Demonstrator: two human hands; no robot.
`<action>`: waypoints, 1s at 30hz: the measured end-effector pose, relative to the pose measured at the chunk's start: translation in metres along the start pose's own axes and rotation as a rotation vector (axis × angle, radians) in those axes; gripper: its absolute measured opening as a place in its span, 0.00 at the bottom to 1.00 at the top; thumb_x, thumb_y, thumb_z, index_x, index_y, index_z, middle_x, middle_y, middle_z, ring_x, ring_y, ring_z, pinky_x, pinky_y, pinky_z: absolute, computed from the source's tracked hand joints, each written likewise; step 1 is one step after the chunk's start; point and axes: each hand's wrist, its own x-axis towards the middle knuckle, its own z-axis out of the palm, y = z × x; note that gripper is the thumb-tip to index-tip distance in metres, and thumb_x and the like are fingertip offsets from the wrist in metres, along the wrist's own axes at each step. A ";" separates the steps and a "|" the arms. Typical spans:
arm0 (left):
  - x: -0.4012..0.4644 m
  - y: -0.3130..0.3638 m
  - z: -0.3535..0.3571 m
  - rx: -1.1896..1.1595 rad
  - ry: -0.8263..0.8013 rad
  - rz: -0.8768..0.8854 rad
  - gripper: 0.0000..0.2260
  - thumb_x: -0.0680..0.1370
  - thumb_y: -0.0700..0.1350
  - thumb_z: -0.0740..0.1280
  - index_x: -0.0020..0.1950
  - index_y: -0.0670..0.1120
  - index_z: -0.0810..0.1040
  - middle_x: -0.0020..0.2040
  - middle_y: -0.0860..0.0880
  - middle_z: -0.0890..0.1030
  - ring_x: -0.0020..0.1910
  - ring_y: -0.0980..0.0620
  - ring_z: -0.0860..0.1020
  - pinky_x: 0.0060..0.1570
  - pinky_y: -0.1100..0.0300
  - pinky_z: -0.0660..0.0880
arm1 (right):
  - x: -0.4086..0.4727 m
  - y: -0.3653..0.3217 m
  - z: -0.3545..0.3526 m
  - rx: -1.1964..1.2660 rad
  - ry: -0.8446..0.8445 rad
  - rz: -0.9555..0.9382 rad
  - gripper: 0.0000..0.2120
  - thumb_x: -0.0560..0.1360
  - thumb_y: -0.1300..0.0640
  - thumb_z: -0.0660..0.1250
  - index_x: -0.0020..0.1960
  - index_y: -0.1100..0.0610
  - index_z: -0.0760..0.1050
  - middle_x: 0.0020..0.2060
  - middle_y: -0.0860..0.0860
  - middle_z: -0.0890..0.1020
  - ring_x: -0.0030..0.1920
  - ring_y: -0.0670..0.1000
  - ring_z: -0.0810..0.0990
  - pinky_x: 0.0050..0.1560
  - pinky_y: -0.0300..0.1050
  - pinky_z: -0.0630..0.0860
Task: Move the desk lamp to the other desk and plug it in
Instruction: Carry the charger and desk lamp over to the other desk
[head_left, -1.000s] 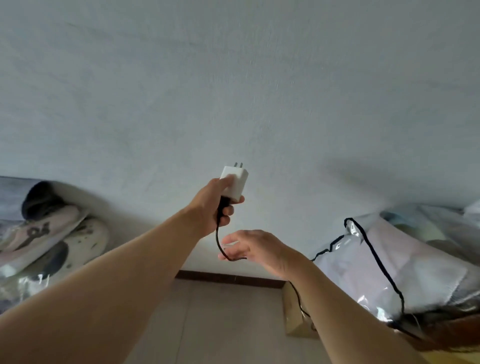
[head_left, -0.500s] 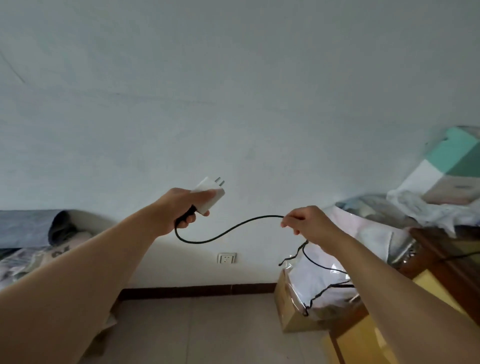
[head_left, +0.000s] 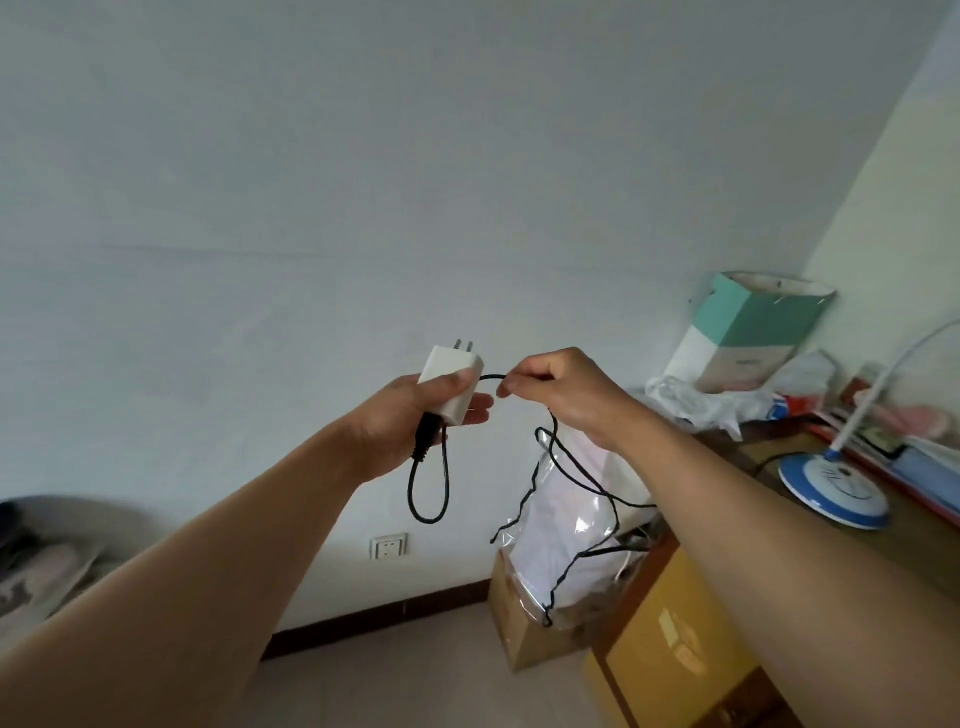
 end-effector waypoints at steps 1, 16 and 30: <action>0.002 0.002 0.006 -0.017 -0.001 0.011 0.17 0.69 0.56 0.66 0.55 0.50 0.76 0.48 0.50 0.84 0.46 0.55 0.82 0.53 0.56 0.70 | -0.002 -0.001 -0.004 -0.014 0.023 0.000 0.08 0.74 0.56 0.66 0.40 0.52 0.82 0.45 0.52 0.84 0.51 0.49 0.79 0.51 0.38 0.69; 0.022 0.036 0.052 0.098 0.068 0.046 0.13 0.64 0.55 0.69 0.42 0.47 0.77 0.29 0.53 0.80 0.32 0.55 0.71 0.28 0.65 0.63 | -0.031 0.045 -0.082 -0.044 0.114 0.031 0.07 0.74 0.59 0.66 0.39 0.56 0.81 0.27 0.45 0.77 0.24 0.36 0.72 0.27 0.25 0.66; 0.089 0.021 0.144 -0.060 0.065 0.004 0.13 0.73 0.51 0.66 0.56 0.50 0.74 0.53 0.50 0.84 0.53 0.55 0.81 0.43 0.59 0.70 | -0.041 0.085 -0.186 0.123 0.288 0.133 0.09 0.74 0.57 0.66 0.37 0.55 0.82 0.30 0.51 0.75 0.28 0.45 0.71 0.29 0.34 0.75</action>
